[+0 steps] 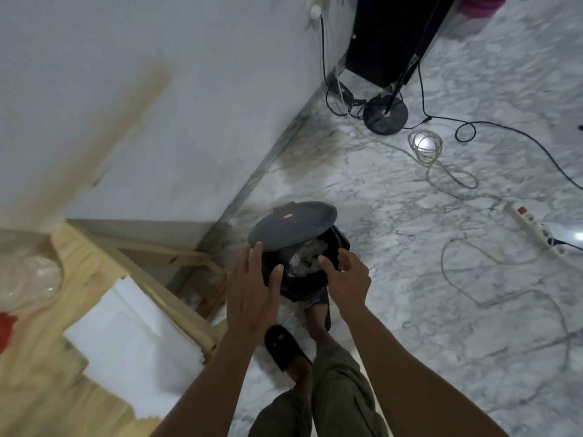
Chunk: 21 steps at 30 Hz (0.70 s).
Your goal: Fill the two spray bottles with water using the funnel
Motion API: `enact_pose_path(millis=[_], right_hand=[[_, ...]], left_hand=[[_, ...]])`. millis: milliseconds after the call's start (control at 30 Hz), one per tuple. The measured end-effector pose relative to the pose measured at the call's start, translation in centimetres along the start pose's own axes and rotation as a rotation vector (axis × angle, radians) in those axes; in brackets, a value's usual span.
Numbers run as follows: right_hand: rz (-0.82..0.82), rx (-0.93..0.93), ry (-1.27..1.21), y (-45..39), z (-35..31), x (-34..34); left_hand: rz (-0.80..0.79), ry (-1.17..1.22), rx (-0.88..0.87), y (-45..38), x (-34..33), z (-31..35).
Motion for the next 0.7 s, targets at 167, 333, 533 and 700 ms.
enact_pose_path(millis=[167,333,533,700], right_hand=[[0.024,0.055,-0.048,3.3,-2.5,2.1],[-0.005,0.108,-0.107,8.4,-5.4,4.7],[-0.094,0.263,-0.041,13.6,-8.8,7.0],[-0.237,0.389,0.037,18.9,-9.8,6.8]], left_hand=[[0.055,0.063,-0.043,2.0,4.0,1.4],[0.082,0.117,-0.013,5.5,8.2,2.8],[0.137,0.251,0.034,10.2,11.8,3.2],[0.347,0.298,0.179,17.3,14.5,0.9]])
Point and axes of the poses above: each hand's wrist, its own y-axis away from the middle knuckle, its own x-axis out of the back of the hand, z = x × y, the point moved 3 cm from there along -y, towards the middle knuckle, and after that the axes turned 2 degrees about z, right-handed, at the moved point
